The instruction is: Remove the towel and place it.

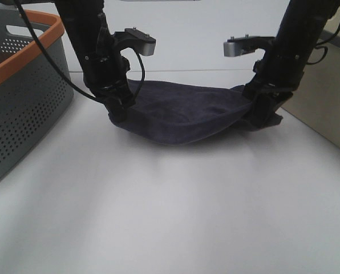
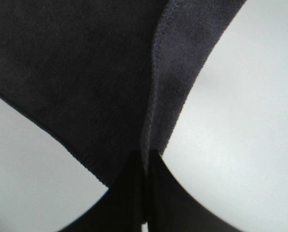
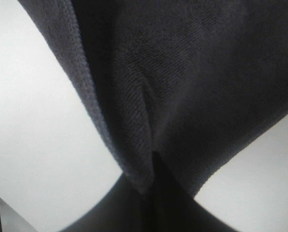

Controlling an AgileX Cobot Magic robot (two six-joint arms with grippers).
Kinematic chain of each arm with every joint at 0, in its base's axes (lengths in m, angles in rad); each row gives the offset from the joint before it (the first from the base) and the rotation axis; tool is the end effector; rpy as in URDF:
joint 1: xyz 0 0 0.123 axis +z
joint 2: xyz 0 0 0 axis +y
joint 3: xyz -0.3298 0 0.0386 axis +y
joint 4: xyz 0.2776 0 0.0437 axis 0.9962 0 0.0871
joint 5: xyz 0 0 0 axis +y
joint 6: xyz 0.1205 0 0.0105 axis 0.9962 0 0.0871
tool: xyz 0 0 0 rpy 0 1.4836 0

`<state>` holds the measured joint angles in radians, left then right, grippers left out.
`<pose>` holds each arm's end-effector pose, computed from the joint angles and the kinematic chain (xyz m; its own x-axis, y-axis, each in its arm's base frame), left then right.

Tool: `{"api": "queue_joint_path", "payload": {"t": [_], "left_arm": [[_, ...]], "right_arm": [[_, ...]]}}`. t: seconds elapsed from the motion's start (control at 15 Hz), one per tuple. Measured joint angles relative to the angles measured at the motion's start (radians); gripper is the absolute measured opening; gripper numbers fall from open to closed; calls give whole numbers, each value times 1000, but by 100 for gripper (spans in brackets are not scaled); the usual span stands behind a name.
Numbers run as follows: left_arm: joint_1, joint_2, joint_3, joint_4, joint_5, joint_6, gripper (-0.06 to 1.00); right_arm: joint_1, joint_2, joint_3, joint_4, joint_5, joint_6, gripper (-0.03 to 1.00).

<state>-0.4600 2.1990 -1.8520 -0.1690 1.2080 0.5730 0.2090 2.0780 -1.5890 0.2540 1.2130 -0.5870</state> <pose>0.4519 -0.2451 0.1951 -0.5540 0.8149 -0.1704 0.8322 0.5482 -0.0835 0.4398 0.1224 0.1832 -0.7673 -0.6359 -0.0828 -0.6362 0.7387 0.2226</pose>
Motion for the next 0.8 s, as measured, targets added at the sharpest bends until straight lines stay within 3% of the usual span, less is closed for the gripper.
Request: {"api": "queue_joint_path", "payload": {"t": [0.4, 0.8], "left_arm": [[0, -35, 197, 0, 4, 0, 0], [0, -35, 215, 1, 5, 0, 1]], "right_arm": [[0, -1, 143, 6, 0, 25, 0], [0, -1, 157, 23, -1, 79, 4]]}}
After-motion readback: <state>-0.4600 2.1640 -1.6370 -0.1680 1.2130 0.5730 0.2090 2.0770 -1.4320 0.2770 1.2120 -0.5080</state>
